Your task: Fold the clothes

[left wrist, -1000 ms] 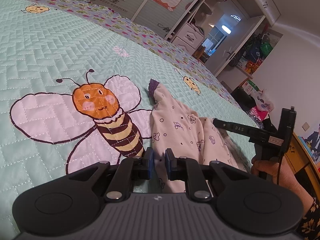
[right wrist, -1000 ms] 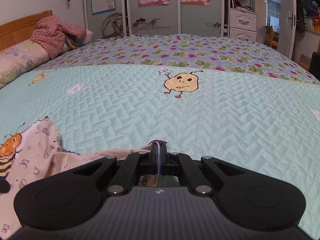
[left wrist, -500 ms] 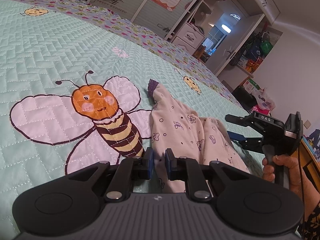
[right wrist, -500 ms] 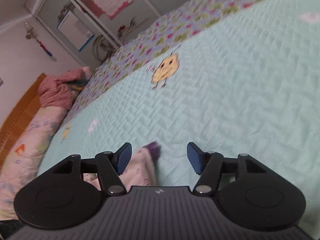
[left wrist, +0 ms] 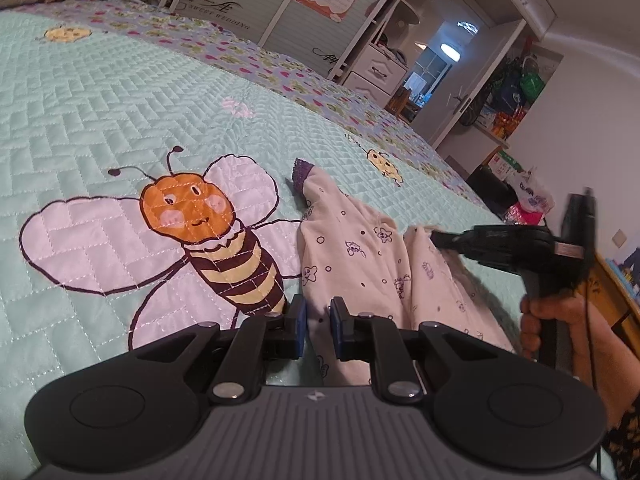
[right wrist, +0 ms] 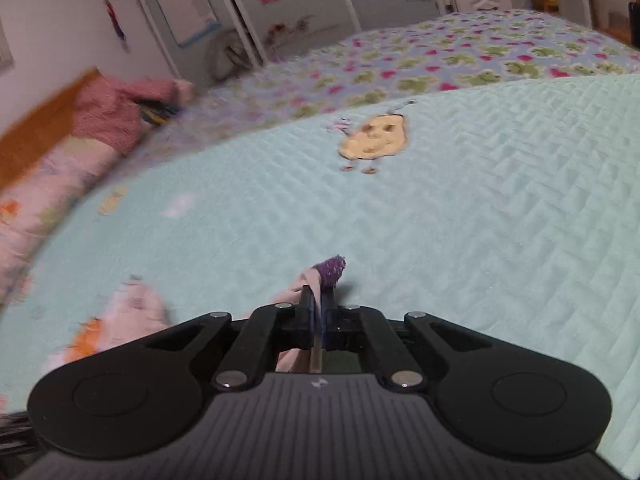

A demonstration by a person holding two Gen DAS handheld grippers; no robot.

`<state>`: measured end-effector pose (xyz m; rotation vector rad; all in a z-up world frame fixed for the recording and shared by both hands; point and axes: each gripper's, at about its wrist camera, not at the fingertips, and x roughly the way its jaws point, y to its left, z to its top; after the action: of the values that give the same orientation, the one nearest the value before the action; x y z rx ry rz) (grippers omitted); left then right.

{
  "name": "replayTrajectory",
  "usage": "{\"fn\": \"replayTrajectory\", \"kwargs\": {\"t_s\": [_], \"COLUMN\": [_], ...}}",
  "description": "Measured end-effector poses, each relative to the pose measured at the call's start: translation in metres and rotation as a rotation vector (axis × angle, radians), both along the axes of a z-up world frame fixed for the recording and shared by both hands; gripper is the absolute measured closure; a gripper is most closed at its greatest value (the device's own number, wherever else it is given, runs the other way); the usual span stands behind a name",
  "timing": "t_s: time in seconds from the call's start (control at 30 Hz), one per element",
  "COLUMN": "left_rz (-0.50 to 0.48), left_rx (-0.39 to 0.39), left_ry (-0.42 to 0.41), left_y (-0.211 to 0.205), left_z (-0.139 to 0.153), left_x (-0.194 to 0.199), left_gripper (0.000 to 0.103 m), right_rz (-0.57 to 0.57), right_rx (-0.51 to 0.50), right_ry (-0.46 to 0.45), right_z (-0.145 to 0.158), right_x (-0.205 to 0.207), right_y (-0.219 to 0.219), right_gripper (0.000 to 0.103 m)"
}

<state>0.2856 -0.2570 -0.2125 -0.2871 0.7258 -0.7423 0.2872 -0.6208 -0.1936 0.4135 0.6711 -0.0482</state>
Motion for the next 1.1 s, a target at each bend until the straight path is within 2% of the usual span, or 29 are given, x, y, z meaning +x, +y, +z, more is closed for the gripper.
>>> {"fn": "replayTrajectory", "kwargs": {"t_s": [0.07,0.17,0.23,0.27,0.37,0.47,0.5,0.53,0.63,0.7,0.73,0.83,0.93,1.03,1.1], "left_rz": [0.0,0.0,-0.001,-0.001,0.001,0.013,0.022,0.037,0.055,0.043,0.032,-0.012,0.064,0.182,0.189], "left_rx": [0.009,0.011,0.008,0.006,-0.009,-0.013,-0.004,0.019,0.081,0.113,0.117,0.113,0.115,0.077,0.142], "left_ry": [-0.007,-0.01,-0.009,-0.01,-0.003,0.016,0.015,-0.003,-0.053,-0.068,-0.038,0.039,0.084,0.172,0.194], "left_y": [-0.001,-0.001,-0.001,-0.002,0.001,0.003,0.006,0.011,0.033,0.053,0.065,0.1,0.139,0.179,0.187], "left_z": [0.001,0.0,0.0,-0.001,-0.002,0.001,0.006,0.018,0.055,0.077,0.08,0.08,0.079,0.071,0.071], "left_x": [0.0,0.0,0.002,0.002,0.003,0.002,-0.003,-0.017,-0.072,-0.121,-0.146,-0.221,-0.282,-0.315,-0.323], "left_gripper": [0.087,0.087,0.087,0.087,0.087,0.087,0.087,0.09,0.086,0.057,0.052,0.052,0.052,0.048,0.048], "right_rz": [0.007,-0.021,-0.084,-0.127,-0.207,-0.131,-0.09,-0.05,0.001,0.0,-0.01,-0.049,-0.016,0.007,0.047], "right_rx": [0.042,0.158,0.213,0.207,0.185,0.238,0.227,0.217,0.194,0.22,0.245,0.322,0.346,0.388,0.42], "right_ry": [-0.005,-0.042,-0.064,-0.086,-0.133,-0.126,-0.112,-0.098,-0.047,-0.007,0.014,0.054,0.046,-0.007,-0.036], "right_z": [-0.008,-0.012,-0.008,-0.003,0.02,0.042,0.049,0.055,0.063,0.06,0.055,0.042,0.043,0.048,0.05], "right_x": [0.001,-0.007,-0.021,-0.035,-0.098,-0.177,-0.203,-0.23,-0.308,-0.351,-0.37,-0.412,-0.44,-0.45,-0.449], "right_y": [-0.006,-0.021,-0.026,-0.023,-0.002,0.034,0.051,0.069,0.11,0.128,0.134,0.148,0.172,0.191,0.204], "right_gripper": [0.101,0.093,0.079,0.067,0.065,0.065,0.065,0.065,0.064,0.062,0.062,0.061,0.061,0.061,0.061]}}
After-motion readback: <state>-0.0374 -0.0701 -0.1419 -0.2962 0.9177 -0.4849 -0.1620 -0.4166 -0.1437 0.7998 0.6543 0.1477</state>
